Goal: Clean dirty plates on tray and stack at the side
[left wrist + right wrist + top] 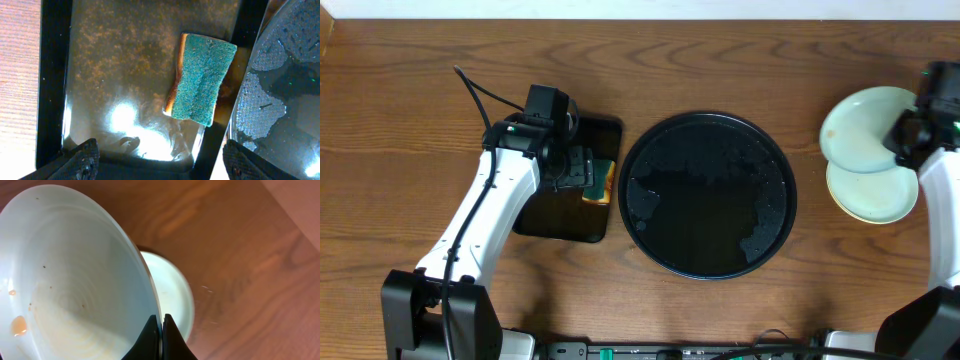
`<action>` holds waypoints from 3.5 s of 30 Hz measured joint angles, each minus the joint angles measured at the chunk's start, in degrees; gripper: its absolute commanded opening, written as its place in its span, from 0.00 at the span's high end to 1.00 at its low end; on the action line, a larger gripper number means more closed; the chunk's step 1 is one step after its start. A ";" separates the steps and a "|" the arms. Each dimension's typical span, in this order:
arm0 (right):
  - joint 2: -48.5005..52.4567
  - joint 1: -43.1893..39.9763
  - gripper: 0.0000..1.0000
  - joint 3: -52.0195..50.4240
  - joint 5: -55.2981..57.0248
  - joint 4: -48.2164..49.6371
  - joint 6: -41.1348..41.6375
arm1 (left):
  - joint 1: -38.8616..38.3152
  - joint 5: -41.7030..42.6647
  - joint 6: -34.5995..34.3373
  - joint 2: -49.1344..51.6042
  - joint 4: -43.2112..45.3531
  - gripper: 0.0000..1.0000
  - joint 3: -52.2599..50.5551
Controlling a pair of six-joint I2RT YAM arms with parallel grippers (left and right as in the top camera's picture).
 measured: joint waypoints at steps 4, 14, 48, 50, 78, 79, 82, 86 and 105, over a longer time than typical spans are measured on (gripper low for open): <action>0.11 -4.55 0.99 -0.63 -0.76 -0.04 0.46 | 0.00 0.00 -0.02 0.00 0.00 0.21 0.00; 4.94 -7.74 0.99 -1.20 -2.95 -1.18 0.90 | 0.00 0.00 0.00 0.00 0.00 0.21 0.00; 7.21 5.14 0.01 -1.51 -35.54 -14.01 -13.31 | 4.28 -7.34 -4.87 -0.44 -8.37 0.15 -0.31; 6.01 5.49 0.01 -2.71 -33.92 -13.81 -13.27 | 4.31 -7.15 -4.87 -2.14 -7.74 0.15 -1.97; -44.83 16.55 0.01 -29.38 -23.82 -3.61 -12.44 | 4.13 -2.51 -1.18 -53.42 9.33 0.14 -28.63; -44.70 16.55 0.01 -29.40 -23.82 -3.72 -12.44 | 4.13 -2.51 -1.18 -53.33 9.33 0.14 -28.63; -44.63 16.55 0.01 -29.40 -23.82 -3.89 -12.44 | 4.13 -2.51 -1.18 -53.00 9.33 0.14 -28.63; -44.63 16.55 0.01 -29.40 -23.82 -3.87 -12.44 | 4.13 -2.51 -1.01 -52.87 9.35 0.14 -28.63; -57.66 19.21 0.01 -38.99 -25.55 14.16 -16.17 | 4.13 -2.51 -0.35 -52.87 9.33 0.14 -28.79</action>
